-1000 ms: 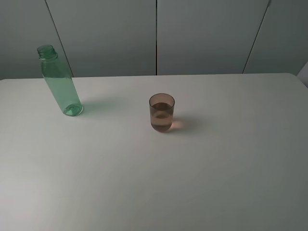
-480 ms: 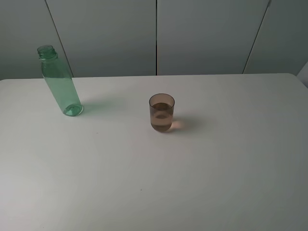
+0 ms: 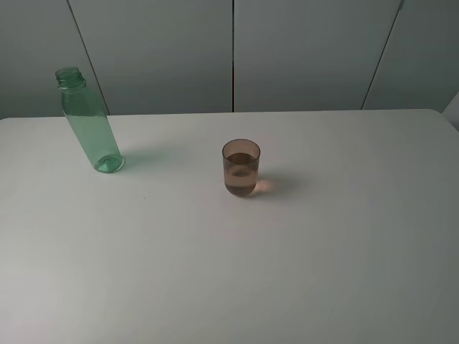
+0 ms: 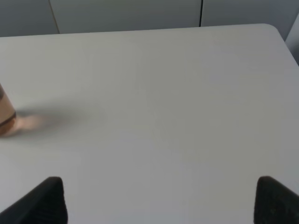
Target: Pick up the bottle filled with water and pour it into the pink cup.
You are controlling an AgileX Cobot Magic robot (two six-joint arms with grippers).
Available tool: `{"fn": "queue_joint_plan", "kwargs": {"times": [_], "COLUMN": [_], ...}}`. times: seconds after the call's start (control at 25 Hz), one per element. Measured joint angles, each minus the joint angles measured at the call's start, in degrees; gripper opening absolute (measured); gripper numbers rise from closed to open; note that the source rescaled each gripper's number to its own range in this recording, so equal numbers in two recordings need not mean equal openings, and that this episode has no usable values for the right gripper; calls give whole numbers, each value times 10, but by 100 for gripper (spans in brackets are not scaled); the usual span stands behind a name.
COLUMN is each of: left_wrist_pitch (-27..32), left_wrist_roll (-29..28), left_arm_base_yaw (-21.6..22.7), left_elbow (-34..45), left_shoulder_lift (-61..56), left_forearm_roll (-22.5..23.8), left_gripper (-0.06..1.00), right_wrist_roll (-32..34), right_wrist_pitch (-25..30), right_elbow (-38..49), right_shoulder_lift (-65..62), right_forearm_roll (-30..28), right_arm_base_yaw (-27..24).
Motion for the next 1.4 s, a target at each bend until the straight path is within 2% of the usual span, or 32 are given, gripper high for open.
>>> {"fn": "queue_joint_plan", "kwargs": {"times": [0.24, 1.4], "left_wrist_pitch": [3, 3], "left_wrist_roll": [-12, -39], "left_arm_base_yaw": [0, 0], "left_elbow": [6, 6], "left_shoulder_lift": [-49, -53], "left_forearm_roll": [6, 22], "left_gripper": [100, 100], "right_wrist_roll": [0, 0], "right_wrist_pitch": [0, 0], "right_elbow": [0, 0], "right_shoulder_lift": [0, 0], "right_forearm_roll": [0, 0], "right_arm_base_yaw": [0, 0]}}
